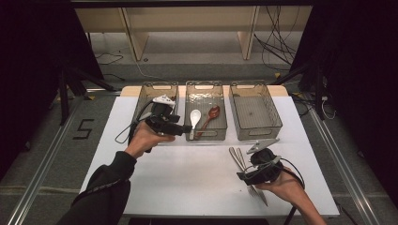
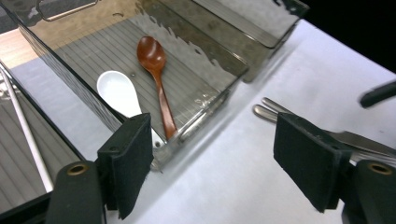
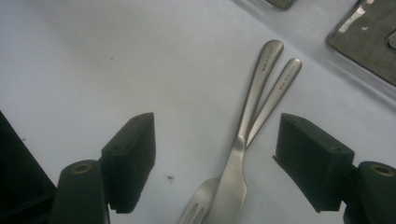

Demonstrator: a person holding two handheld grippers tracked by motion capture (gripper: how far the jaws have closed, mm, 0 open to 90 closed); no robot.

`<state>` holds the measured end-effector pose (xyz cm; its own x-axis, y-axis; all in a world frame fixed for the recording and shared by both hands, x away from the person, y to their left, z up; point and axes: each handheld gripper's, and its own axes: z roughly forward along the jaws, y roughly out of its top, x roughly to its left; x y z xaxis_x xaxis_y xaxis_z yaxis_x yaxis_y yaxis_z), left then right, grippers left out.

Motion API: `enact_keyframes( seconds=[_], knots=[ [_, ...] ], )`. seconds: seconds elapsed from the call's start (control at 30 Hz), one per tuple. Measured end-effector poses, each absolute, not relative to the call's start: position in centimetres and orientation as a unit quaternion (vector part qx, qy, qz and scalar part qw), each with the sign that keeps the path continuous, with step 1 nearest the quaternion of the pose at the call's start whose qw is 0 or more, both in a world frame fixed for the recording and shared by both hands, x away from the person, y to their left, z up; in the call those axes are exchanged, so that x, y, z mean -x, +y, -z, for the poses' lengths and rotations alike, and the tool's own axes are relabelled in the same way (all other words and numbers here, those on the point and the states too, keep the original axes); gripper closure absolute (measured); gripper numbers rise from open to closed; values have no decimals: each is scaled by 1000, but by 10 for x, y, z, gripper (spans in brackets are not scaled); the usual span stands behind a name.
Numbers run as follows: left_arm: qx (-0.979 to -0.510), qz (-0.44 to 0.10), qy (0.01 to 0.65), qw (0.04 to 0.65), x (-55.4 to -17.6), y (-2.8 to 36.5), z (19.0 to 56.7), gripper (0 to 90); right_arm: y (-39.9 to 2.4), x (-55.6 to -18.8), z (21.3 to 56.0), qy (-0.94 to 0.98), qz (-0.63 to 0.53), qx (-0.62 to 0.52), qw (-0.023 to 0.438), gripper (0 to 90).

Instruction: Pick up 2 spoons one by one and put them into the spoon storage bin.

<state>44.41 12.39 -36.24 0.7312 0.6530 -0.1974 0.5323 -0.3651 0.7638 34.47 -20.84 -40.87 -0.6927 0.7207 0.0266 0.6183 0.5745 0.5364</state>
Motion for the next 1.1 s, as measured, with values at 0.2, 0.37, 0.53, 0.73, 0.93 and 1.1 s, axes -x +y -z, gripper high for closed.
enact_keyframes(
  seconds=[0.2, 0.37, 0.53, 0.73, 0.93, 1.1],
  knots=[
    [-823, -79, 356, 435, -420, 136, 364, 251, -210, -349, 411, 880, -259, -384, 103, 312],
    [-820, -85, 355, 442, -401, 145, 370, 240, -210, -358, 413, 876, -259, -392, 110, 379],
    [-821, -85, 351, 443, -384, 151, 379, 232, -208, -367, 416, 875, -261, -392, 112, 467],
    [-824, -91, 344, 441, -370, 153, 386, 227, -208, -374, 419, 876, -258, -391, 109, 553],
    [-821, -99, 340, 448, -359, 157, 390, 221, -206, -381, 423, 878, -256, -389, 110, 630],
    [-821, -95, 343, 446, -354, 161, 394, 219, -202, -386, 425, 879, -258, -386, 107, 701]
  ],
)
